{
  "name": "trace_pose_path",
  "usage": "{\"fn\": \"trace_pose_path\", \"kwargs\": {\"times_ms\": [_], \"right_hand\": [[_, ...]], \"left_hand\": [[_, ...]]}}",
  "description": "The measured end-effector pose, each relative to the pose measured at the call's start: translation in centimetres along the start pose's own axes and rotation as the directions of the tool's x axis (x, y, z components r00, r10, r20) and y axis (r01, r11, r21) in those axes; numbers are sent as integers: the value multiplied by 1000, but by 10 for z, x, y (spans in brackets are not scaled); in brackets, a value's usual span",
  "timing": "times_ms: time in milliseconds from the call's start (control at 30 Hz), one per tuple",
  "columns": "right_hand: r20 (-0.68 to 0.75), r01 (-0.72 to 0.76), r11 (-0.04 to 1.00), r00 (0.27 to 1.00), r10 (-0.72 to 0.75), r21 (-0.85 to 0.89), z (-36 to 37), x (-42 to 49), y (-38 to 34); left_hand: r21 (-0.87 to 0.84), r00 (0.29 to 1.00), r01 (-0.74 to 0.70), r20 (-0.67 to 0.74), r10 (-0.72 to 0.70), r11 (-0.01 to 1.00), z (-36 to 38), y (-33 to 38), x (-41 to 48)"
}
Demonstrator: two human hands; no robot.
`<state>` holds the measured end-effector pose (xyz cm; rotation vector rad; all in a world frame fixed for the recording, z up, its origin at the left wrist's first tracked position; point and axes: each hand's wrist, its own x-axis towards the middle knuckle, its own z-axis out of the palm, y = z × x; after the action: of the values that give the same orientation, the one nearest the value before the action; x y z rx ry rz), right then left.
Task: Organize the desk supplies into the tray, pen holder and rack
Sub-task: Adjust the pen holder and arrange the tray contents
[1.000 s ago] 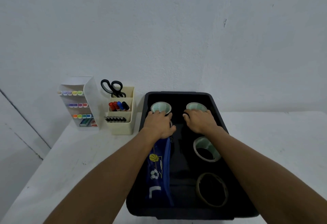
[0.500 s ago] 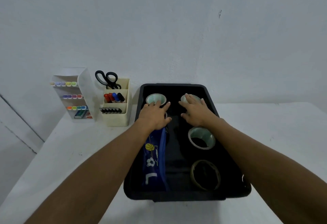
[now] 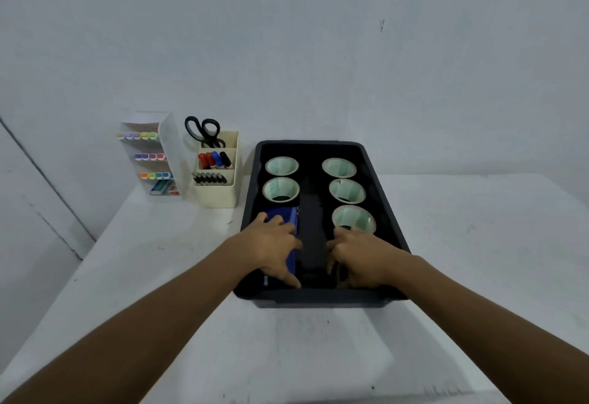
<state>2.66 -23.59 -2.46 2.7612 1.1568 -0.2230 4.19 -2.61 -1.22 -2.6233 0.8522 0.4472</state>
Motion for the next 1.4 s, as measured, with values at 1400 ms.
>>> {"fn": "trace_pose_path", "kwargs": {"times_ms": [1400], "right_hand": [[-26,-157,158,623,782,975,17,-67,11]], "left_hand": [[-958,773,-187,-6,-635,-219,48,5,-43]]}}
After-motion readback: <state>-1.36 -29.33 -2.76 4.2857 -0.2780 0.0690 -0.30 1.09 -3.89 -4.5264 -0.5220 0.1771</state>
